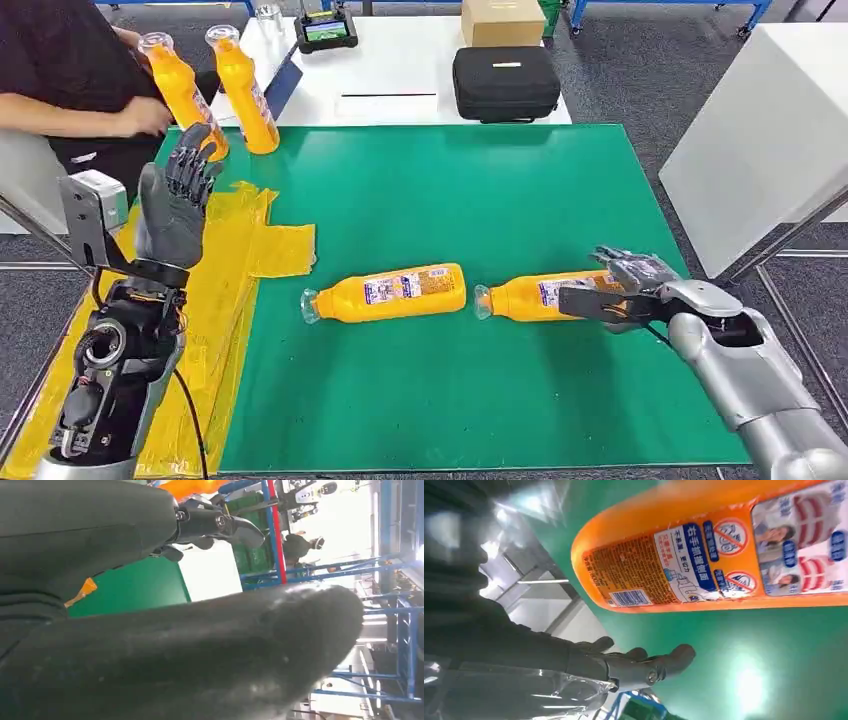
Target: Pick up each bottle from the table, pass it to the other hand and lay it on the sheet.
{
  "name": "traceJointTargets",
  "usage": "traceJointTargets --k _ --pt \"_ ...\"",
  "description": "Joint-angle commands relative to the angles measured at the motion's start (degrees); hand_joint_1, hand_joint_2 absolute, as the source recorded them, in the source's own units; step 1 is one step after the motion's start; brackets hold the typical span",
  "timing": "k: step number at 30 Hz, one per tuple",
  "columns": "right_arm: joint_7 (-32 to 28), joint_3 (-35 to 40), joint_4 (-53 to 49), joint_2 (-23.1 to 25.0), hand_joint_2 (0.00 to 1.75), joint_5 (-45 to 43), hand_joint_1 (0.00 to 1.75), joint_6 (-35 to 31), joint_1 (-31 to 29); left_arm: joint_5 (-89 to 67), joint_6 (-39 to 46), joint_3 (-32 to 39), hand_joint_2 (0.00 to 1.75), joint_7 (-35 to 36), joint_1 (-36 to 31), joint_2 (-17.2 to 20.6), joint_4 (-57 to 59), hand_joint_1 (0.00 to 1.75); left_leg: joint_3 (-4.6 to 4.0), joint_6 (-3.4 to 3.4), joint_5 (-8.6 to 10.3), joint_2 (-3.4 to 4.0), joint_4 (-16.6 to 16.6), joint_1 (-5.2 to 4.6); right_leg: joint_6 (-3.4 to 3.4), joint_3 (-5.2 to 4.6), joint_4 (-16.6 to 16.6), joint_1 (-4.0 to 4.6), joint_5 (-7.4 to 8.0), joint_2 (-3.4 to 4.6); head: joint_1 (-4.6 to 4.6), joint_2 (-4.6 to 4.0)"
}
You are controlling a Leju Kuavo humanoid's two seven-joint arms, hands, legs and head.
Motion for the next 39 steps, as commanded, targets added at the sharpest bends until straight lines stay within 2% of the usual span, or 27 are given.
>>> traceJointTargets --k 1,7,13,20,29,35,36,37,39 --pt "-1.4 2.3 11.0 3.8 1.75 0.3 0.0 -0.8 -4.5 0.4 0.5 -1.9 0.0 -0.1 -1.9 1.6 4.5 0.0 0.27 -0.24 -0.07 0.14 0.0 0.07 0.0 0.25 -0.1 0.06 -0.02 0.04 0.0 0.0" --pt "-1.4 2.3 11.0 3.8 1.75 0.3 0.0 -0.8 -4.5 0.4 0.5 -1.9 0.0 -0.1 -1.9 1.6 4.5 0.0 0.19 -0.23 -0.09 0.1 0.0 0.06 -0.01 0.18 0.0 0.05 -0.05 0.02 0.0 0.0" --pt "-5.0 5.7 20.9 8.0 1.75 0.7 0.0 -1.0 -8.6 0.5 1.4 -2.8 0.0 -0.8 -3.5 1.8 6.3 0.0 0.18 -0.22 -0.07 0.19 0.0 0.06 -0.02 0.16 0.0 0.05 -0.01 0.1 0.0 0.0" --pt "-8.6 13.4 23.9 9.4 1.75 3.7 0.0 -3.2 -2.5 2.1 1.9 -5.0 0.0 -3.6 -1.2 3.5 7.1 0.0 0.4 -0.24 -0.06 0.01 -0.2 0.14 -0.03 0.4 -0.2 0.14 -0.05 -0.06 0.0 0.0" --pt "-8.8 13.8 23.8 9.0 1.75 3.7 0.0 -3.1 -3.0 2.3 2.0 -5.4 0.0 -3.9 -1.7 3.6 7.7 0.0 0.52 -0.16 -0.03 0.06 0.0 0.17 -0.01 0.53 -0.1 0.17 -0.01 0.01 0.04 0.0" --pt "-8.8 14.5 23.7 8.8 1.75 4.0 0.0 -2.6 -3.0 2.5 2.0 -5.6 0.0 -4.0 -1.8 3.7 7.7 0.0 0.8 -0.36 0.0 0.01 -0.1 0.23 -0.03 0.85 -0.2 0.22 0.02 -0.11 0.04 0.0" --pt "-9.1 15.7 23.3 8.5 1.75 4.5 0.65 -1.9 -2.6 2.9 2.0 -5.7 0.0 -4.1 -1.7 3.4 8.0 0.0 0.87 -0.22 -0.03 0.04 -0.1 0.2 -0.03 0.89 -0.2 0.2 -0.01 -0.02 0.02 0.0" --pt "-9.3 15.8 22.8 8.2 1.75 3.8 1.75 -1.5 -1.8 2.9 2.0 -5.8 0.0 -4.2 -1.7 3.2 8.2 0.0 0.89 -0.26 -0.02 0.0 -0.1 0.21 -0.02 0.92 -0.2 0.21 0.0 -0.08 0.02 0.0" --pt "-11.4 16.7 21.3 6.7 1.75 2.1 1.75 2.1 -0.5 3.1 1.8 -5.8 0.0 -4.5 -1.0 2.3 8.1 0.0 0.95 -0.24 -0.02 0.0 -0.1 0.22 -0.02 0.99 -0.2 0.22 0.0 -0.08 0.04 0.0"
